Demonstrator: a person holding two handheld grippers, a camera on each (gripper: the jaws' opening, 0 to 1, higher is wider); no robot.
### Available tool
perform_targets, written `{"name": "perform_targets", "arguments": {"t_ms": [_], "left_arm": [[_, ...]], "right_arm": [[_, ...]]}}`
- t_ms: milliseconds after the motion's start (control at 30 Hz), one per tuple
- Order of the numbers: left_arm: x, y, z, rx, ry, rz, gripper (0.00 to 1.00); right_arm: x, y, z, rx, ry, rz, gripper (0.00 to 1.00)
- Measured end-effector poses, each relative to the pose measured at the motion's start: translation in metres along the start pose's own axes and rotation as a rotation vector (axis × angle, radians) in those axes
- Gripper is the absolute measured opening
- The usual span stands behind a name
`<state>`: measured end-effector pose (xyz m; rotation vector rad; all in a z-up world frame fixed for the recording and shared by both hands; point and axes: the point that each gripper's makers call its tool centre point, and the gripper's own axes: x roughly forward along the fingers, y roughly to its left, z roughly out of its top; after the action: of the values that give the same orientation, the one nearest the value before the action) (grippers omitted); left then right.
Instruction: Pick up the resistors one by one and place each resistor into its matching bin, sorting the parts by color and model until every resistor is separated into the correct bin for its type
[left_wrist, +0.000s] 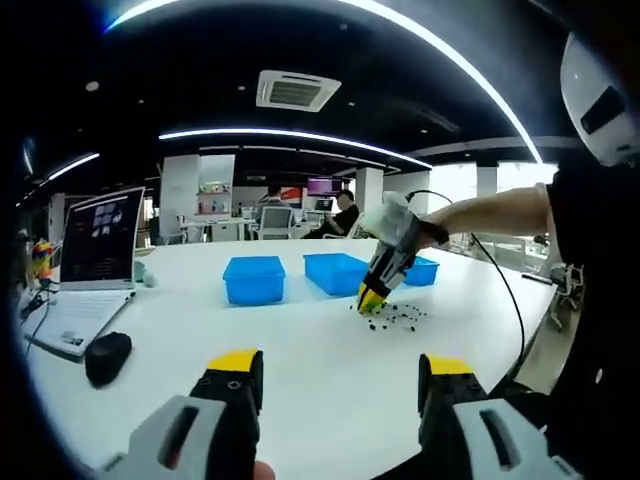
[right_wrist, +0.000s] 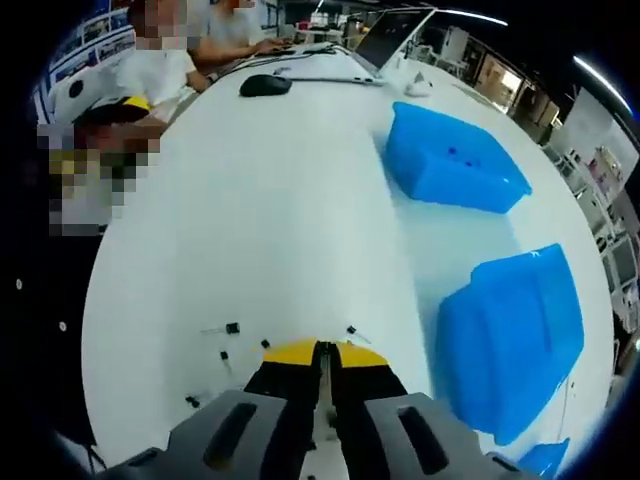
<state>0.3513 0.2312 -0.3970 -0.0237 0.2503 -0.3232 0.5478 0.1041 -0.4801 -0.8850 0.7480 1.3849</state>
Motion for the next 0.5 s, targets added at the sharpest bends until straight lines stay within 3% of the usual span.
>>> {"name": "perform_targets", "arguments": {"t_ms": [100,200,367,500], "left_arm": [[0.0,-0.001,0.002,0.001,-0.005,-0.002,0.64],[-0.001,-0.001,0.005,0.006,-0.011,0.003,0.64],[0.001,-0.001,0.015,0.008,-0.036,0.008,0.64],[0.005,-0.007,0.024,0.023,-0.052,-0.004,0.64]], "right_arm": [[-0.002,0.001,-0.001,-0.008,0.002,-0.007,0.07],[-0.017,-0.003,0.012,0.025,-0.076,-0.038,0.07],[-0.07,-0.002,0.038,0.135,-0.317,-0.107,0.07],[-0.121,0.007,0.046,0.247,-0.553,-0.173,0.07]]}}
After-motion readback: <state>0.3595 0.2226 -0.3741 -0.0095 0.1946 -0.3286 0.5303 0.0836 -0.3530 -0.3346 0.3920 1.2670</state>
